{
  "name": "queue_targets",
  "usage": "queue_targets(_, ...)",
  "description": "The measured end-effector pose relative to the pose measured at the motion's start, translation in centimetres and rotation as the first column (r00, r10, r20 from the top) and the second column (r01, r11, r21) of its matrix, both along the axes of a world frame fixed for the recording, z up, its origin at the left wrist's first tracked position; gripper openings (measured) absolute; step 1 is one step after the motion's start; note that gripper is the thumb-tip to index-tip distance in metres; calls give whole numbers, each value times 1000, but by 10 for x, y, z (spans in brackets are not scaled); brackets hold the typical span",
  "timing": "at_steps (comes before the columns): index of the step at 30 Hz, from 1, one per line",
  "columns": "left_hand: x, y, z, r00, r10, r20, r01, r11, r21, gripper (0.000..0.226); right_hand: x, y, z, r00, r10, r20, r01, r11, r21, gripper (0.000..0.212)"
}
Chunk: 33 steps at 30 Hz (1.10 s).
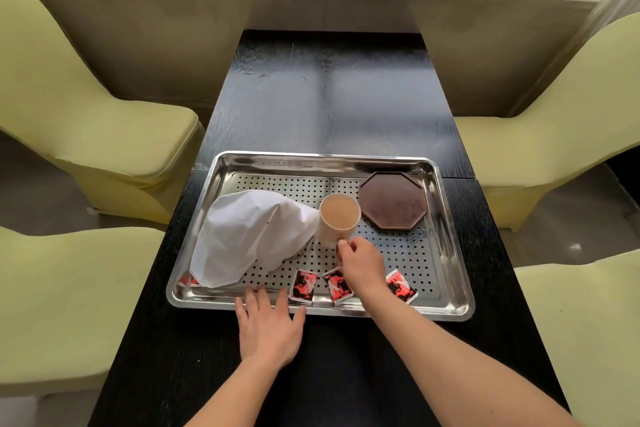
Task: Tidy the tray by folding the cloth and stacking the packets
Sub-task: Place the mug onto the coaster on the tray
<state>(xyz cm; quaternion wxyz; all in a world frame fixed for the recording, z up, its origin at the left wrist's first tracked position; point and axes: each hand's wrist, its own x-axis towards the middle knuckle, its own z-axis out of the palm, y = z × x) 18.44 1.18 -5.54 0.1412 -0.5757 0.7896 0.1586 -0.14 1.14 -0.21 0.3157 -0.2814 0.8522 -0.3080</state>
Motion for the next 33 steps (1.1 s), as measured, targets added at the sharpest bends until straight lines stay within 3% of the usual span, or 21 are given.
queue_targets(5,-4,-2,-2,1000,28,11,-28,999,17,75,-39,-2,13,997,-83,-10,81,993,-85,34)
queue_targets(16,-9,-4,-3,998,67,3,-67,998,18,74,-116,-25,13,977,-134,-168,134,991,-9,36)
queue_targets(25,-22,-13,-7,996,89,14,-89,996,18,75,-132,-30,-2,970,-144,-195,157,986,55,39)
queue_targets(33,-23,-10,-12,996,94,8,-94,995,-18,75,-135,-31,-10,960,-180,-216,187,982,12,37)
